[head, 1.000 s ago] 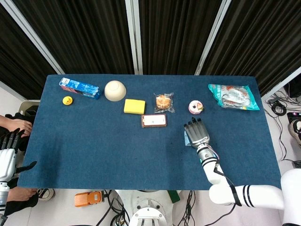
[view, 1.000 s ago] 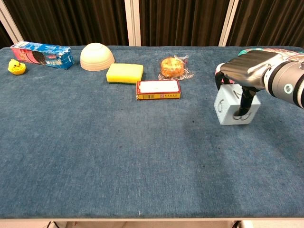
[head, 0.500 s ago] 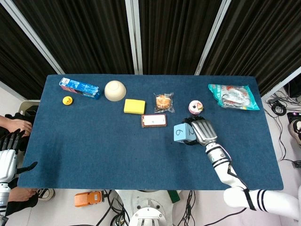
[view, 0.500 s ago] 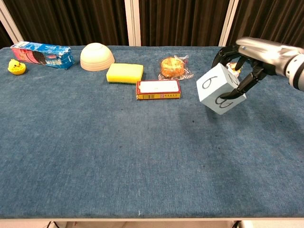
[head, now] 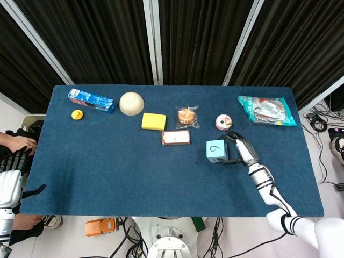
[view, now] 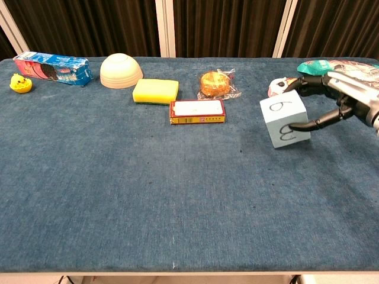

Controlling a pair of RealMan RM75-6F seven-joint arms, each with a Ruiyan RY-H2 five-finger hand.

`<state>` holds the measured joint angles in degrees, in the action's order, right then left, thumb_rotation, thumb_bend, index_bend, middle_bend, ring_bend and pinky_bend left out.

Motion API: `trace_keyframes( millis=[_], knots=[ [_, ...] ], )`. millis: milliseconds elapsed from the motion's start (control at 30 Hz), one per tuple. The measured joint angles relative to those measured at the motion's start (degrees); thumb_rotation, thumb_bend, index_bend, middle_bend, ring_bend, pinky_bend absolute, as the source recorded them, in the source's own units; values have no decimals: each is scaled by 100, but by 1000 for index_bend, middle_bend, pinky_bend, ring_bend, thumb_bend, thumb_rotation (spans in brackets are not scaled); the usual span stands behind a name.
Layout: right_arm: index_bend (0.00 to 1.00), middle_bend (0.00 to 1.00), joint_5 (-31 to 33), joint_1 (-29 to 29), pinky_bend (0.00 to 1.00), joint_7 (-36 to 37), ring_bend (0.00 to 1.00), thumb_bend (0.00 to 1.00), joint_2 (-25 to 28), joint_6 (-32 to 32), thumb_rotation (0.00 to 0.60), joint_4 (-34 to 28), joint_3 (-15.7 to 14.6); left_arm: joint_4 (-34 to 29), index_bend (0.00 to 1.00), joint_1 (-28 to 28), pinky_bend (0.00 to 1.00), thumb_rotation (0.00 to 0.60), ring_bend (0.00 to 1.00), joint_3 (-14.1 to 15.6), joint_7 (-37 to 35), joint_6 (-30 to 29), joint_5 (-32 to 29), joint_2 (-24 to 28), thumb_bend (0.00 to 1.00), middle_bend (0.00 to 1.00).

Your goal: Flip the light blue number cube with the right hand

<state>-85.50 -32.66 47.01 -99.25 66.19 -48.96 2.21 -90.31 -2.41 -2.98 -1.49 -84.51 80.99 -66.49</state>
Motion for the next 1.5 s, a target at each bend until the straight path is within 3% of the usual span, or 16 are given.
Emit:
trace_keyframes(
  millis=[167, 267, 400, 600, 833, 967, 1167, 1333, 1500],
  knots=[
    [88, 239, -402, 91, 0, 498, 3, 277, -273, 40, 600, 674, -252, -28, 40, -9, 0, 600, 0, -22, 46, -11, -3, 22, 59, 0],
    [0, 142, -460, 127, 0, 339, 0, 230, -107, 17, 600, 566, -333, -21, 29, -9, 0, 600, 0, -27, 37, -8, -8, 28, 60, 0],
    [0, 89, -470, 185, 0, -196, 0, 194, 278, 24, 600, 127, -369, -20, 20, -1, 0, 600, 0, -30, 23, -26, 0, 48, 60, 0],
    [4, 87, -281, 229, 0, -1637, 0, 191, 1273, -54, 600, -1344, -285, -88, 19, 5, 0, 600, 0, -34, 74, -52, 16, 105, 59, 0],
    [76, 94, 375, 57, 0, -4353, 0, 191, 2507, -560, 600, -3337, -70, -205, 18, 2, 0, 600, 0, -31, 159, -55, 28, 159, 60, 0],
    [113, 107, 908, -163, 0, -5914, 0, 192, 2936, -942, 600, -4145, 16, -241, 10, 17, 0, 600, 0, -20, 180, -23, -32, 194, 59, 0],
    [136, 129, 2221, -612, 0, -8010, 0, 194, 3121, -1358, 600, -4922, 75, -200, 6, 37, 0, 600, 0, -14, 137, 12, -93, 201, 59, 0],
    [176, 158, 3374, -1003, 0, -8876, 0, 194, 2905, -1440, 599, -5146, 96, -119, 4, 30, 0, 600, 0, -17, 92, 70, -135, 181, 60, 0],
    [220, 189, 4087, -1402, 0, -9466, 3, 194, 2451, -1344, 600, -5167, 109, -36, 0, 29, 0, 600, 0, -29, 38, 89, -168, 158, 60, 0]
  ],
)
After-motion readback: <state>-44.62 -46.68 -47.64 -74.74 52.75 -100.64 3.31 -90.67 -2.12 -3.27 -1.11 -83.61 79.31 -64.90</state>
